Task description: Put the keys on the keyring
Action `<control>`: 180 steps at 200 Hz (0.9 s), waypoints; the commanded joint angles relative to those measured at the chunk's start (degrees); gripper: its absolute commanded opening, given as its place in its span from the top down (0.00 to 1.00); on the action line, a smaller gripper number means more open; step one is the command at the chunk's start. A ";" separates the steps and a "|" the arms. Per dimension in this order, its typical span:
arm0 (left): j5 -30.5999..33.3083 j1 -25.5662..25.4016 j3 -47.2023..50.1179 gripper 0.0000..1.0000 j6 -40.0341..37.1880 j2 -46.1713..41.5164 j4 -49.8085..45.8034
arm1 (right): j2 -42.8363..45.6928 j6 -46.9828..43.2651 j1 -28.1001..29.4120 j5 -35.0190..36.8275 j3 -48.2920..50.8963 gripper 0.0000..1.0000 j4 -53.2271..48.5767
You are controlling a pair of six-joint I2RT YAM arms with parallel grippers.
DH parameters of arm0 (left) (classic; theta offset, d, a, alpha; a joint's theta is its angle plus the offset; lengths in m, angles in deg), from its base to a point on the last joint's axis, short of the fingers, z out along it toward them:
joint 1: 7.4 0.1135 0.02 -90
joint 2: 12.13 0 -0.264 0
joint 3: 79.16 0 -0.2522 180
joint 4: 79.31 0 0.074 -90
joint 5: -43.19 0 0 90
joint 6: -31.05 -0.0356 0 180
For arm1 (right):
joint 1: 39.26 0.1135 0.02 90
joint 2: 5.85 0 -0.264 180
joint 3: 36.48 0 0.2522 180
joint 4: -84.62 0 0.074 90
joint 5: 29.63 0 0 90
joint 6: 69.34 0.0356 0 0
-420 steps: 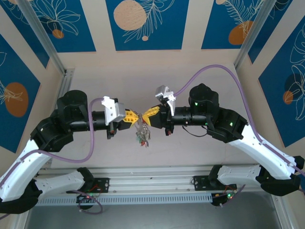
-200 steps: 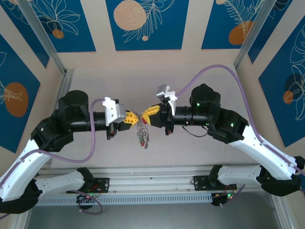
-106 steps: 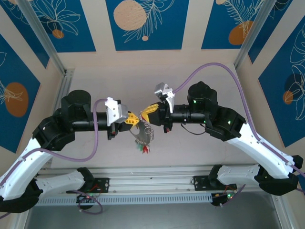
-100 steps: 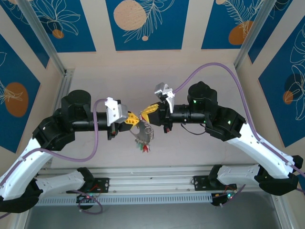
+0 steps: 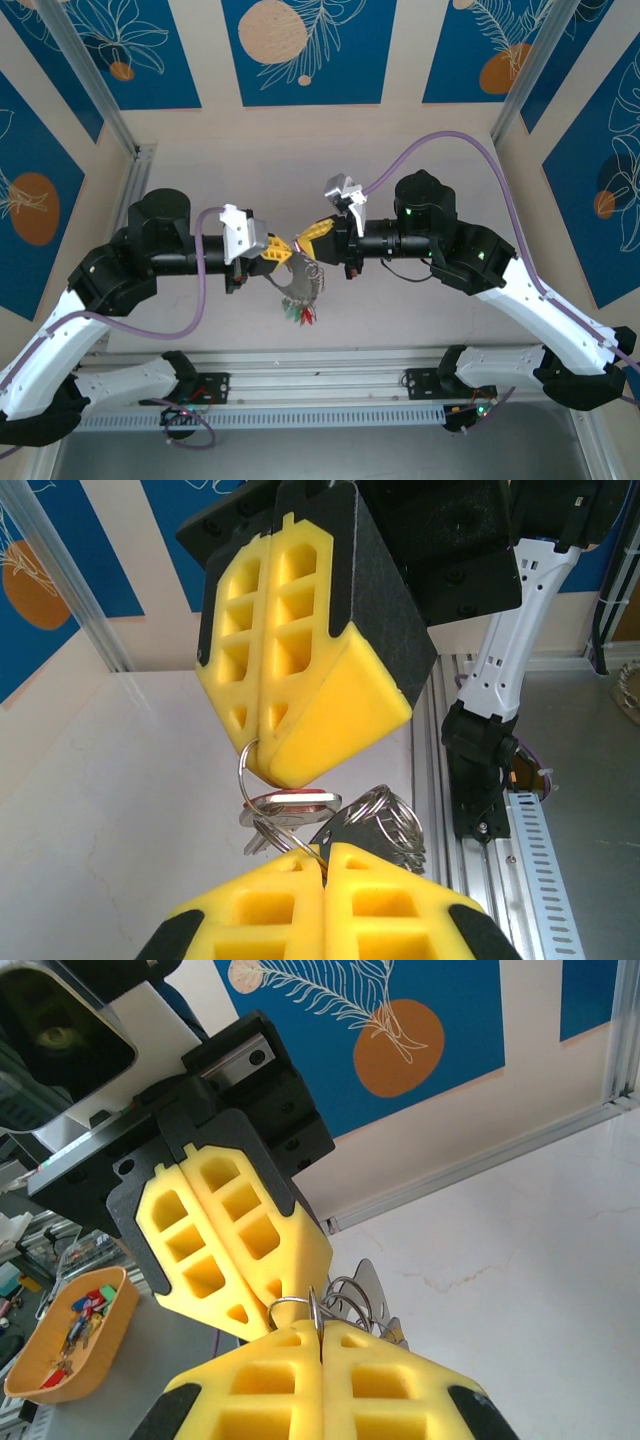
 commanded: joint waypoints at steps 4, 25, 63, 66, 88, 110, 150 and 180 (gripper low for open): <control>-1.62 -0.73 -0.78 1.00 -0.84 -1.52 4.24 | -0.77 0.88 -0.60 0.26 -0.83 1.00 -2.37; -1.69 -0.73 -0.74 1.00 -0.89 -1.26 4.25 | -0.81 0.93 -0.56 -0.08 -0.76 1.00 -2.17; -2.40 -0.73 -0.69 1.00 -0.94 -1.25 4.01 | -1.08 1.22 -0.82 -0.59 -1.07 1.00 -1.66; -2.43 -0.74 -0.69 1.00 -0.98 -1.20 3.88 | -1.12 1.22 -0.85 -0.74 -1.09 1.00 -1.56; -2.57 -0.73 -0.69 1.00 -0.94 -1.17 3.42 | -1.13 1.23 -0.88 -1.16 -1.39 1.00 -1.30; -3.06 -0.73 -0.69 1.00 -1.14 -1.09 3.14 | -1.03 1.75 -0.91 -1.49 -1.35 1.00 -0.69; -2.89 -0.73 -0.85 1.00 -1.89 -0.95 1.80 | -0.75 2.83 -1.66 -2.58 -1.63 1.00 -0.16; -2.36 -0.72 -1.02 1.00 -2.57 -0.70 1.29 | -0.77 3.08 -1.80 -3.23 -1.71 1.00 -0.12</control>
